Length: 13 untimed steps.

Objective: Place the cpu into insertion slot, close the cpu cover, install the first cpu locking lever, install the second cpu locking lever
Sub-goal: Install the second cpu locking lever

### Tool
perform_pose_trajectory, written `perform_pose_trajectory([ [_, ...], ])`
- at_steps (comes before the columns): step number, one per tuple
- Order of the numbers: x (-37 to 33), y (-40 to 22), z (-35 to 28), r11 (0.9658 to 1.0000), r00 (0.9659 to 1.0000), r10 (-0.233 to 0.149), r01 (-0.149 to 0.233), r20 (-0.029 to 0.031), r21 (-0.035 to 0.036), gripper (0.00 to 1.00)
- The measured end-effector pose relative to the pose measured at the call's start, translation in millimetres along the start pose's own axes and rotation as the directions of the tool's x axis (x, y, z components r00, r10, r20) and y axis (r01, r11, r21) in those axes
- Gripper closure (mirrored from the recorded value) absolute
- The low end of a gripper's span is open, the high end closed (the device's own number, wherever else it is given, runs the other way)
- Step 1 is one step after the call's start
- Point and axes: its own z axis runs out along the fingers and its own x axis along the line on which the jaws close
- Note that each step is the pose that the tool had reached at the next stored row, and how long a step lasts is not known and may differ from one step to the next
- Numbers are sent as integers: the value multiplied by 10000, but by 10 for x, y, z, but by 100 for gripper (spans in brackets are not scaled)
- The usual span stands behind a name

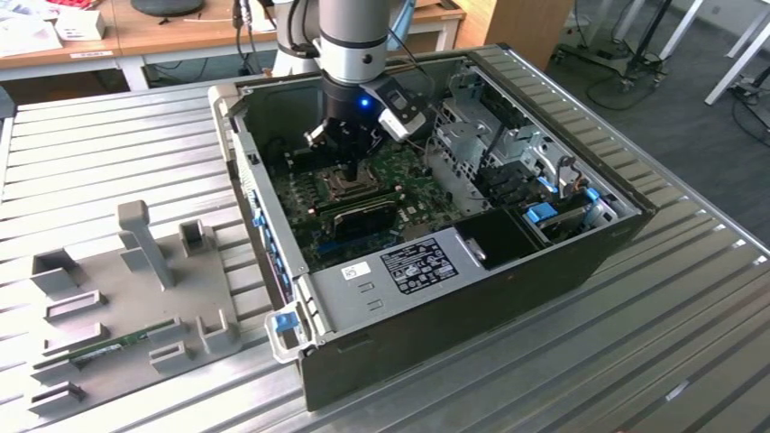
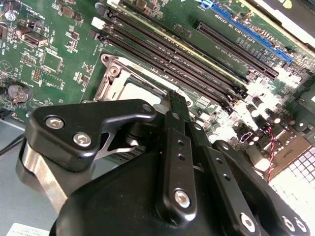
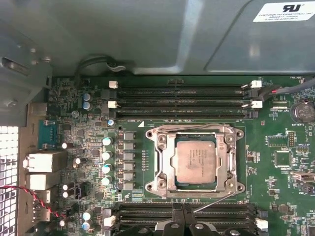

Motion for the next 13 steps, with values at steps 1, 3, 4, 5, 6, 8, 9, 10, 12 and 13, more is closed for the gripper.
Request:
perform_pose_trajectory([
  [1,1,0,0,10000,10000,0,0,0,0,90],
  [3,2,0,1,10000,10000,1,-1,1,-2,90],
  [4,2,0,1,10000,10000,1,-1,1,-1,90],
  [5,2,0,4,10000,10000,1,-1,2,-3,90],
  [6,2,0,8,10000,10000,1,-1,3,-6,90],
  [8,4,0,15,10000,10000,2,-2,0,-1,90],
  [9,5,-1,21,10000,10000,2,-2,0,-1,90],
  [10,6,-1,26,10000,10000,2,-2,0,-1,90],
  [12,7,-1,26,10000,10000,1,-1,-1,0,90],
  [13,7,-1,26,10000,10000,1,-1,-2,1,90],
])
